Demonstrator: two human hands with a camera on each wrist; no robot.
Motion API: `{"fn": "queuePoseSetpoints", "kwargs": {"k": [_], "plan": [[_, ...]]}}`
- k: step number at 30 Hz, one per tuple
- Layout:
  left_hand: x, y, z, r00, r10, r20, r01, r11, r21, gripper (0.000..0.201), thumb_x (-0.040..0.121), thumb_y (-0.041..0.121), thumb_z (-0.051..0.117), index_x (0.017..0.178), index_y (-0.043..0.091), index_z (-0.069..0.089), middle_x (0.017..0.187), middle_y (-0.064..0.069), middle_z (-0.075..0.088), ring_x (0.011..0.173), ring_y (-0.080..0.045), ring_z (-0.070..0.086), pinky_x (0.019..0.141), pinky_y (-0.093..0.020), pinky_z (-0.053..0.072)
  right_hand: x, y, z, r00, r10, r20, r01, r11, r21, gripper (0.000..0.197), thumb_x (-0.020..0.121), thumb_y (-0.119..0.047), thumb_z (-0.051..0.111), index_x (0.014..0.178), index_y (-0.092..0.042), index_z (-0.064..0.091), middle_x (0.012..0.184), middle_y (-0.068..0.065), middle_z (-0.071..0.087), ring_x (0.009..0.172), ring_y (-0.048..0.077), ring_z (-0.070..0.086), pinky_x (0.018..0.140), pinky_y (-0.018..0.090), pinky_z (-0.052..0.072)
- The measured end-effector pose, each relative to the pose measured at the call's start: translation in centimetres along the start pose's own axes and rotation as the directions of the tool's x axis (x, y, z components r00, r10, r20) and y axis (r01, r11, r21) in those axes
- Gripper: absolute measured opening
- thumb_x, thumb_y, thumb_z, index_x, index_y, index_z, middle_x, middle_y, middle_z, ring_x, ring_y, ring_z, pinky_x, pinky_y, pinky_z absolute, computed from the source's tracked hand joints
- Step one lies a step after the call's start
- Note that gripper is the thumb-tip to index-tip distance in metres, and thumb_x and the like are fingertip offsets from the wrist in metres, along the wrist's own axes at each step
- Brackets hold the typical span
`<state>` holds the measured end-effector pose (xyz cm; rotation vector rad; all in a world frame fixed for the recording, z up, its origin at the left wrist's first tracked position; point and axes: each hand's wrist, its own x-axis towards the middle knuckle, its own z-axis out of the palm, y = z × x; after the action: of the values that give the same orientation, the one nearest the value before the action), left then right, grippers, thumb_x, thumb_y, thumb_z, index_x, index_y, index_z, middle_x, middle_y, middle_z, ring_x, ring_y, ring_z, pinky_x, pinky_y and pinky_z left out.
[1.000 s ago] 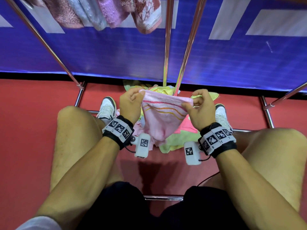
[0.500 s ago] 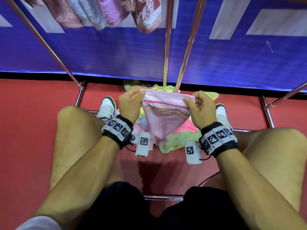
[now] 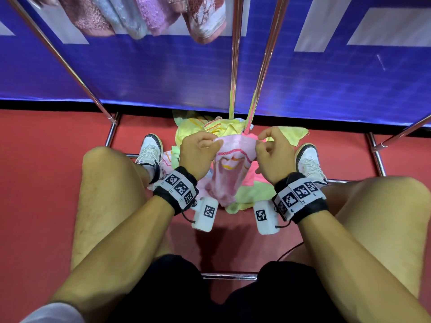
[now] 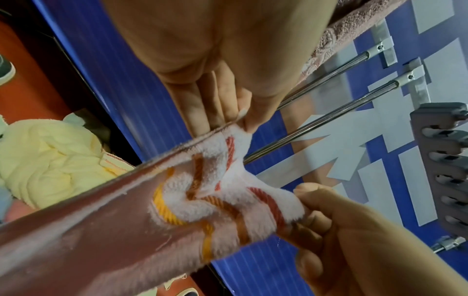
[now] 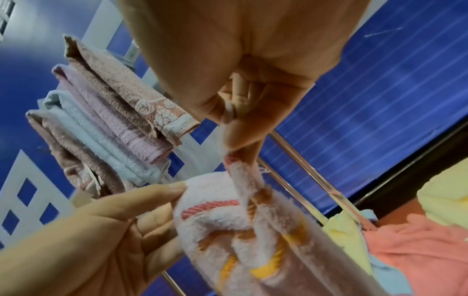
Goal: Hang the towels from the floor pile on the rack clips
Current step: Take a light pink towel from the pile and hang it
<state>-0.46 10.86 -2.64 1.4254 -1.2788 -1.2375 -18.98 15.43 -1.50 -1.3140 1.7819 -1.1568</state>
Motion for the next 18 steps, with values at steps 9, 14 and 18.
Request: {"fn": "queuePoseSetpoints", "kwargs": {"k": [9, 14, 18], "plan": [[-1.2, 0.9, 1.3, 0.991, -0.057, 0.125, 0.069, 0.993, -0.096, 0.013, 0.08, 0.0, 0.076, 0.081, 0.011, 0.069, 0.07, -0.01, 0.073, 0.068, -0.026, 0.065, 0.075, -0.053, 0.058, -0.8, -0.2, 1.0, 0.962, -0.022, 0.274, -0.009, 0.994, 0.112, 0.037, 0.081, 0.012, 0.048, 0.104, -0.01, 0.066, 0.081, 0.001, 0.068, 0.075, 0.021, 0.072, 0.067, 0.034, 0.059], [-1.2, 1.0, 1.4, 0.977, -0.085, 0.197, 0.109, 0.987, -0.116, 0.014, 0.085, 0.001, 0.072, 0.084, 0.015, 0.072, 0.08, -0.013, 0.075, 0.081, -0.032, 0.068, 0.084, -0.059, 0.056, -0.3, 0.2, 0.8, 0.97, -0.042, 0.24, 0.028, 0.998, 0.064, 0.017, 0.091, -0.001, 0.059, 0.103, -0.008, 0.068, 0.075, 0.0, 0.07, 0.066, 0.017, 0.07, 0.068, 0.033, 0.06], [-1.5, 1.0, 1.5, 0.962, -0.061, 0.268, 0.091, 0.99, -0.105, 0.015, 0.09, -0.001, 0.065, 0.092, 0.013, 0.071, 0.087, -0.01, 0.074, 0.089, -0.031, 0.071, 0.087, -0.053, 0.057, -0.1, 0.1, 0.4, 0.962, -0.185, 0.202, 0.195, 0.98, -0.031, 0.012, 0.089, -0.005, 0.064, 0.092, -0.013, 0.072, 0.075, -0.009, 0.066, 0.068, -0.003, 0.062, 0.067, 0.012, 0.046]]}}
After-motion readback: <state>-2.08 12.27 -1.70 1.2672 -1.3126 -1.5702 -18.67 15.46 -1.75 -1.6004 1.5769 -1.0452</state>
